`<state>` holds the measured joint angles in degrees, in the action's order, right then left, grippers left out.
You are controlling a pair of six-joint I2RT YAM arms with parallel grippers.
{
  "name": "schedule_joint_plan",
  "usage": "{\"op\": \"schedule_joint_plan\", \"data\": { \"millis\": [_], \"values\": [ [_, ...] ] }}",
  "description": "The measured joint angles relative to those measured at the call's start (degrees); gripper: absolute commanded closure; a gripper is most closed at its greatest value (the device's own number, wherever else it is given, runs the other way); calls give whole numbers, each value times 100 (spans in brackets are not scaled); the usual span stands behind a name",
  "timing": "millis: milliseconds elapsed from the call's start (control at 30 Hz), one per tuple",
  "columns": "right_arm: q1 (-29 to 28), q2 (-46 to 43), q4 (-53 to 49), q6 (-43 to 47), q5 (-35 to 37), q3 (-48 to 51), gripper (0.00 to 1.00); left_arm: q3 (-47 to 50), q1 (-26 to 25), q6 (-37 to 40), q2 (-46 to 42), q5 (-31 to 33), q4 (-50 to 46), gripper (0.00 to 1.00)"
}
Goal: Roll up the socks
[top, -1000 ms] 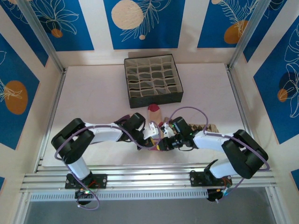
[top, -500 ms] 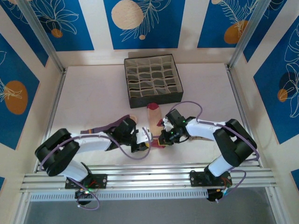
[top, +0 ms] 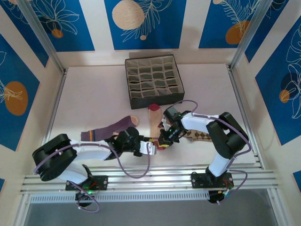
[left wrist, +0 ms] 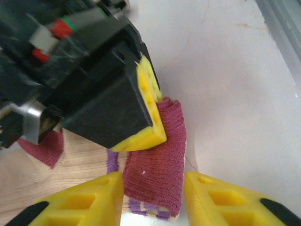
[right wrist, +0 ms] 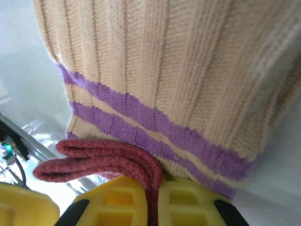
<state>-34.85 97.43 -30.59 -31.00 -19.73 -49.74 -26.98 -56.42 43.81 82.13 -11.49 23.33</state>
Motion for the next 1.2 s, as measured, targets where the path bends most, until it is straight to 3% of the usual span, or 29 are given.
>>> {"op": "schedule_joint_plan", "data": {
  "millis": [300, 633, 700, 800, 833, 967, 1100, 1200],
  "values": [
    [2, 94, -179, 94, -109, -81, 100, -387, -275, 870, 743, 708, -17, 56],
    [92, 149, -328, 229, -273, -96, 97, -470, -341, 1220, 876, 927, -111, 54],
    [101, 155, -352, 240, -302, -96, 90, -509, -367, 1226, 901, 951, -184, 67],
    [101, 155, -389, 271, -326, -96, 69, -647, -398, 1147, 1008, 966, -444, 95],
    [101, 146, -396, 269, -348, -94, 62, -715, -400, 1091, 1025, 962, -555, 100],
    [142, -155, -323, 234, -275, 22, 46, -1021, -378, 778, 1040, 852, -1119, 100],
    [221, -741, -55, 181, -96, 382, 44, -1134, -313, 420, 1080, 496, -1353, 100],
    [295, -1274, 229, 146, 2, 671, 50, -1139, -131, 118, 1062, 31, -1471, 100]
  ]
}}
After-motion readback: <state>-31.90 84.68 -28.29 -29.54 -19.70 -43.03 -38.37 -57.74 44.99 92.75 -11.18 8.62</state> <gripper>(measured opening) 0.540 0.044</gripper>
